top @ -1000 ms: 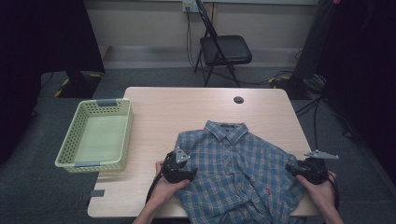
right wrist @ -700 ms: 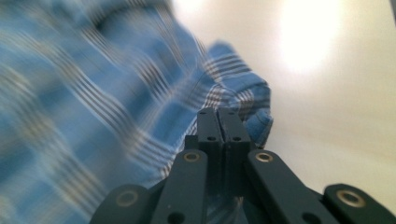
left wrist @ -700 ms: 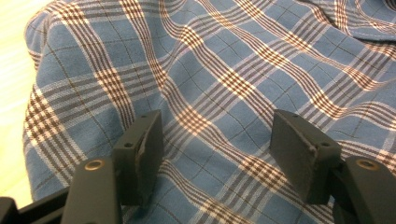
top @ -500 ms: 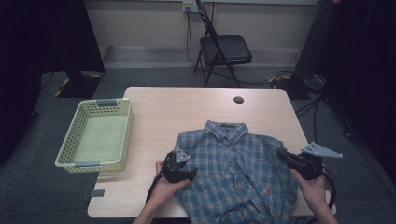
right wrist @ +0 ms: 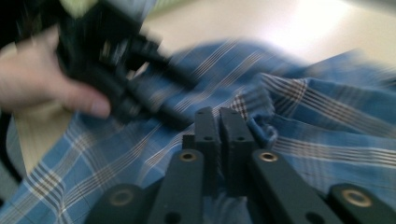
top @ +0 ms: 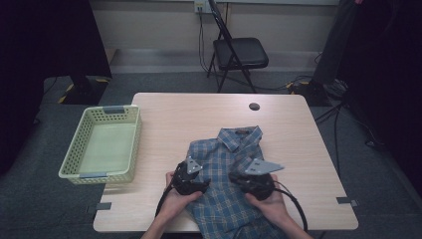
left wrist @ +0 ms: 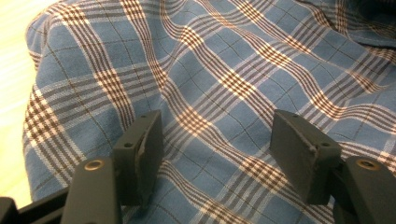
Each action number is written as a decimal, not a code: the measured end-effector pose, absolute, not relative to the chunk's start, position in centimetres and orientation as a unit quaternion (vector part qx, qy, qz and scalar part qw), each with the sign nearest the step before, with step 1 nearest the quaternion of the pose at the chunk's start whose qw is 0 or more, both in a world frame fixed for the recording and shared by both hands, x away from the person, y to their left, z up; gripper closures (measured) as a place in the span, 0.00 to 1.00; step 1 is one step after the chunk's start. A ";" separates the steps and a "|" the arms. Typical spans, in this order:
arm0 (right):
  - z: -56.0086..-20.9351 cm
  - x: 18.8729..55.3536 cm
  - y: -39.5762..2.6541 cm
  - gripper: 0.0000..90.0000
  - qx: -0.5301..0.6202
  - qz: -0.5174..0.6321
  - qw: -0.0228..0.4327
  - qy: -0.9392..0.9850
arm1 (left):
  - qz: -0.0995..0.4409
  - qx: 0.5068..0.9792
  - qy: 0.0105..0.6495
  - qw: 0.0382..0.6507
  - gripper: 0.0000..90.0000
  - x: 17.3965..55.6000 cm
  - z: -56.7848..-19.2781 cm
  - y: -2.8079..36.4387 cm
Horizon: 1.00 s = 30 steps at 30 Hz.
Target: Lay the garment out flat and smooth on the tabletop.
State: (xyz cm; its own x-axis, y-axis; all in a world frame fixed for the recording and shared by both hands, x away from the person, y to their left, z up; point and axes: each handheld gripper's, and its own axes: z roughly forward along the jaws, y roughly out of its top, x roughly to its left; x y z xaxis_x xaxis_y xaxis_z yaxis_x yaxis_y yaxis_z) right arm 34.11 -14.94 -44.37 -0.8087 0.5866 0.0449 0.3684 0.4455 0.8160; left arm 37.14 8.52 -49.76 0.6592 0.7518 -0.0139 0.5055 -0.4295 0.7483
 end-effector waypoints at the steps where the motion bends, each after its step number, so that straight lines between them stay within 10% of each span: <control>1: -45.2 34.4 -14.3 0.85 0.279 0.423 0.105 0.856 | 0.164 0.830 0.379 0.376 0.38 37.1 -49.8 8.5; 14: -41.6 36.7 -21.6 0.67 0.329 0.473 0.107 0.810 | 0.164 0.830 0.380 0.375 0.38 37.2 -49.8 8.5; 30: -47.1 40.8 -23.4 0.53 0.372 0.420 0.122 0.818 | 0.163 0.829 0.381 0.375 0.39 37.2 -49.7 8.5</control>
